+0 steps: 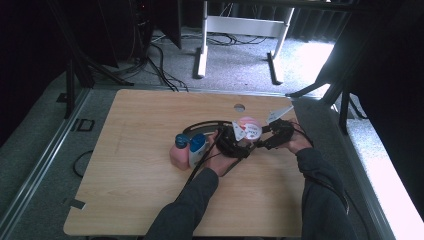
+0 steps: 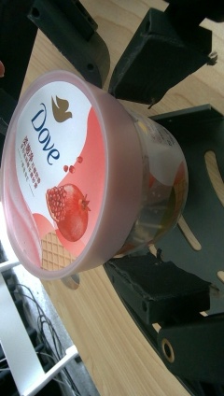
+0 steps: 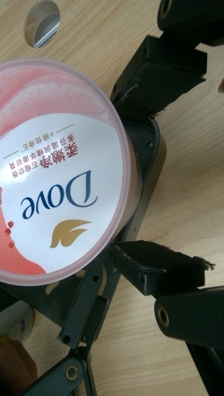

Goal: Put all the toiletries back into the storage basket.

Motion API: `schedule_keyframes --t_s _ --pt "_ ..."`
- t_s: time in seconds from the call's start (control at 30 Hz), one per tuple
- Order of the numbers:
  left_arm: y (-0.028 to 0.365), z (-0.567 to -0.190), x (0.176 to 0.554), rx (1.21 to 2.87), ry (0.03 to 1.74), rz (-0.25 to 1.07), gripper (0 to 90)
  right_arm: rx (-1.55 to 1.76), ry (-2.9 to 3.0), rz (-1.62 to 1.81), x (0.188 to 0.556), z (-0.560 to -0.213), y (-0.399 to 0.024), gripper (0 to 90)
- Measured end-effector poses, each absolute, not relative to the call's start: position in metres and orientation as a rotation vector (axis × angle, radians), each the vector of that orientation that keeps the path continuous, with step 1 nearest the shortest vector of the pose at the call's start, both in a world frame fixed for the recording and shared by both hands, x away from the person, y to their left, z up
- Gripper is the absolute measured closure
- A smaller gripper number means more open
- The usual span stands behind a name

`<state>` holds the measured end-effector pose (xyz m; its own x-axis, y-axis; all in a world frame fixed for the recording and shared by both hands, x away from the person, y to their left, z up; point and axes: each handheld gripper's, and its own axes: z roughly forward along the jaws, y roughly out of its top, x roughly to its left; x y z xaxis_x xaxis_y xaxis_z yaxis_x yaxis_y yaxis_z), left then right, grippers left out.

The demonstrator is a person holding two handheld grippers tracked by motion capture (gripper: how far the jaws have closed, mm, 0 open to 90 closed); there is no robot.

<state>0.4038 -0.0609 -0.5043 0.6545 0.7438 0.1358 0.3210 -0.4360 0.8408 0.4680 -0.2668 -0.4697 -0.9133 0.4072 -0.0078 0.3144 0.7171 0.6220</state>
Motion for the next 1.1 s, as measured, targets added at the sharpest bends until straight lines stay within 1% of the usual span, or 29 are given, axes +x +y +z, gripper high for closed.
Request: schedule_keyframes --t_s 0.5,1.1 --pt "-0.063 -0.511 0.407 2.034 0.841 0.647 16.4 0.608 2.782 0.928 0.472 -0.474 -0.265 28.0" --pt "-0.064 -0.519 0.412 2.046 0.847 0.610 16.4 0.615 2.794 0.877 0.473 -0.481 -0.265 30.1"
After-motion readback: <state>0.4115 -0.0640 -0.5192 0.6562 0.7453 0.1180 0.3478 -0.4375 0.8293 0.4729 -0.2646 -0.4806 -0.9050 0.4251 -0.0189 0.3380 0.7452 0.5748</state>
